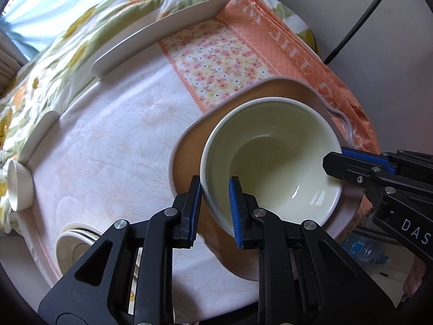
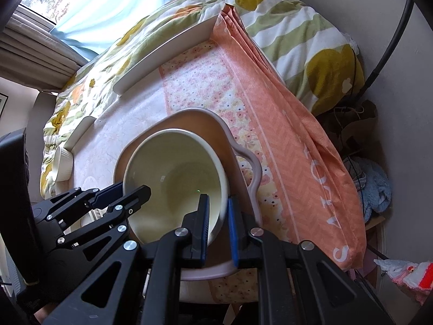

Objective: Organize plates and bowls
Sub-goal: 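Open both tools to release the cream bowl in the pink dish, then move both tools to the white bowl and grasp its rim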

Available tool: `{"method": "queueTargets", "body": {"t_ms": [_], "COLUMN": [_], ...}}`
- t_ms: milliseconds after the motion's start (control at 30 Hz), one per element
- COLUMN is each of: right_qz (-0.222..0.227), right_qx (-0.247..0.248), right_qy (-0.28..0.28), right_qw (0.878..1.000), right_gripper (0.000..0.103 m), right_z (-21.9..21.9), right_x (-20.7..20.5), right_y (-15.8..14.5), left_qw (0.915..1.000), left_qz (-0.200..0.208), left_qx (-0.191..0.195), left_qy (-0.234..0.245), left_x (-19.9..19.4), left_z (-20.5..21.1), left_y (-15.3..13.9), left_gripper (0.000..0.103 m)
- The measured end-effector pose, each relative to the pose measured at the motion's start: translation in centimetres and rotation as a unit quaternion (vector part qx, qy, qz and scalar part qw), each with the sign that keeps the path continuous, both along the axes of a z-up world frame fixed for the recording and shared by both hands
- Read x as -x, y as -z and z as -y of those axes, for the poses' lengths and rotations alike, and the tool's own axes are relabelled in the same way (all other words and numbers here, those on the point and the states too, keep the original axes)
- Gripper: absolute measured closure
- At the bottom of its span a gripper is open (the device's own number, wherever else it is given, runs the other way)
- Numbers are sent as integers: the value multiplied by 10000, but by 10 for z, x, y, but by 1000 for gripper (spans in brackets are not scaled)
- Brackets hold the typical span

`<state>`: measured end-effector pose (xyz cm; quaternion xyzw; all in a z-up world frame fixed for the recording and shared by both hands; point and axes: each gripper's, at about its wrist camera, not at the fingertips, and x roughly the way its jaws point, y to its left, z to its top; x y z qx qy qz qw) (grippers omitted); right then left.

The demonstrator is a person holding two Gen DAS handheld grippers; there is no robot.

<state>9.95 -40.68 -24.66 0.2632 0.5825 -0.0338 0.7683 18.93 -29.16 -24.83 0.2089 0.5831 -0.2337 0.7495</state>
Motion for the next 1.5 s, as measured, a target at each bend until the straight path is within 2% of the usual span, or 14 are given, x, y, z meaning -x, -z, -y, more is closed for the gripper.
{"method": "queueTargets", "body": {"t_ms": [267, 433, 467, 533, 600, 700, 767, 800, 833, 900, 1033, 1267, 1433, 1500], "right_qz": [178, 535, 633, 787, 980, 1285, 1473, 1557, 1660, 1893, 2339, 2490, 2178, 1995], "right_qx": [59, 88, 110, 163, 177, 174, 258, 267, 246, 181, 281, 419, 61, 214], "right_qy": [0, -135, -204, -358, -544, -948, -1243, -1360, -1505, -1796, -2202, -2947, -3048, -2922], "right_qw": [9998, 9984, 9977, 9961, 9935, 9870, 9809, 9780, 9743, 9652, 9466, 9216, 9272, 9351], "right_gripper": [90, 90, 90, 90, 90, 90, 82, 65, 38, 6, 4, 4, 4, 3], "right_z": [5, 7, 6, 3, -3, -18, -32, -39, -48, -67, -107, -200, -254, -275], "right_x": [8, 15, 15, 14, 12, 5, -3, -7, -11, -19, -33, -77, -124, -146], "right_y": [-17, -41, -49, -61, -76, -97, -111, -116, -122, -133, -147, -155, -144, -138], "left_qw": [9996, 9956, 9934, 9886, 9799, 9651, 9552, 9496, 9438, 9271, 9028, 8789, 8590, 8547], "left_qz": [190, 457, 551, 725, 1028, 1400, 1554, 1637, 1734, 2044, 2327, 1915, 1388, 1244], "left_qx": [134, 576, 695, 875, 1058, 1321, 1430, 1487, 1526, 1557, 1520, 1867, 2231, 2321], "left_qy": [-180, -574, -721, -985, -1340, -1777, -2074, -2223, -2366, -2728, -3283, -3950, -4393, -4473], "left_x": [10, 11, 12, 14, 19, 29, 36, 40, 43, 50, 52, 26, -8, -28], "left_z": [-8, -32, -41, -57, -80, -115, -142, -155, -167, -198, -257, -352, -413, -432], "left_y": [-24, -57, -67, -83, -104, -132, -148, -155, -160, -173, -185, -168, -142, -131], "left_gripper": [86, 80, 77, 42, 18, 12, 10, 7, 5, 0, 0, 0, 0, 0]}}
